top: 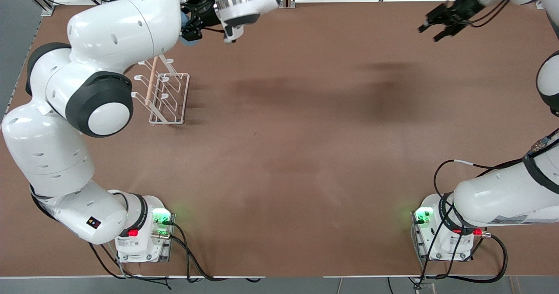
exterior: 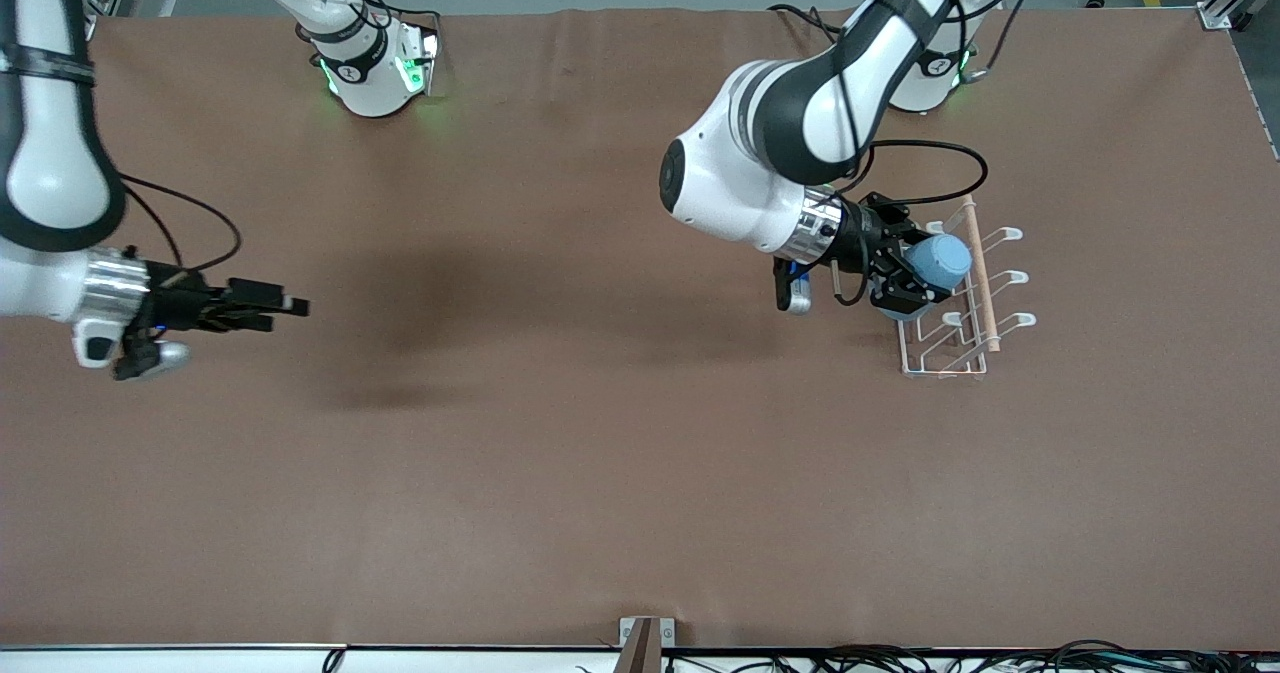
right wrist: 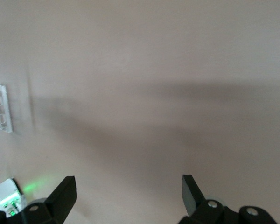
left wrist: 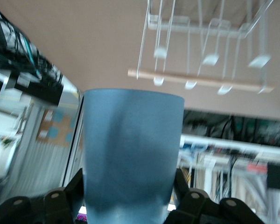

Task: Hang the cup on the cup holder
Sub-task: 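Carry the cup to the holder with the left gripper while the right retracts, then lower the cup onto a holder hook with the left gripper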

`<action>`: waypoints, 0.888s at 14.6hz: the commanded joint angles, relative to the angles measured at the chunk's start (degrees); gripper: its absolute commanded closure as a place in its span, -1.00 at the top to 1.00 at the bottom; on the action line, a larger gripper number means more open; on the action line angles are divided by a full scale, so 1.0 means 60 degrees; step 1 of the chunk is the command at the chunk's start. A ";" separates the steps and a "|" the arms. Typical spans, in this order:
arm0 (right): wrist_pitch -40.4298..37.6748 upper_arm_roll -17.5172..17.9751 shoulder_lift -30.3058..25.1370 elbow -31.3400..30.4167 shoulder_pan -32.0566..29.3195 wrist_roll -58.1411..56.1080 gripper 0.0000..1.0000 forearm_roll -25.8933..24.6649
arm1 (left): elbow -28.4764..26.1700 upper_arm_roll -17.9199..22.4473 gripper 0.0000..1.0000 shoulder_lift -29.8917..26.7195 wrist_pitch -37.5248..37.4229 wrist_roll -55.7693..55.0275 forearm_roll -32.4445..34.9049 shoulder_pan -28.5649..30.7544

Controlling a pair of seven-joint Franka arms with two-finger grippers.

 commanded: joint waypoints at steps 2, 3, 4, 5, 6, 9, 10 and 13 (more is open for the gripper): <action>-0.0649 0.0225 -0.0210 0.1477 -0.0138 0.1661 1.00 -0.2286 | -0.1409 -0.0061 -0.44 -0.0370 0.0675 0.0101 0.1237 0.0892; -0.0649 0.0212 -0.0399 0.1814 0.0269 0.2057 1.00 -0.3106 | -0.1454 -0.0061 -0.49 -0.0312 0.0838 -0.0016 0.1252 0.1025; -0.0663 0.0197 -0.0618 0.1934 0.0621 0.2482 1.00 -0.3767 | -0.1454 -0.0046 -0.51 -0.0181 0.0898 -0.0249 0.1281 0.1084; -0.0678 0.0211 -0.1012 0.1906 0.0929 0.3110 1.00 -0.4426 | -0.1454 -0.0031 -0.51 -0.0006 0.1000 -0.0425 0.1282 0.1143; -0.0823 0.0226 -0.1436 0.1848 0.1367 0.3913 1.00 -0.4940 | -0.1541 -0.0031 -0.51 0.0112 0.1175 -0.0630 0.1282 0.1288; -0.1892 0.0226 -0.2448 0.1818 0.2045 0.4961 1.00 -0.5502 | -0.1688 -0.0031 -0.50 0.0391 0.1426 -0.0793 0.1282 0.1290; -0.2039 0.0212 -0.2756 0.1716 0.2031 0.4976 1.00 -0.5502 | -0.1703 -0.0031 -0.50 0.0507 0.1426 -0.0793 0.1282 0.1261; -0.2187 0.0139 -0.3227 0.1554 0.1885 0.4962 1.00 -0.5502 | -0.1951 -0.0031 -0.50 0.0611 0.1426 -0.0866 0.1282 0.1217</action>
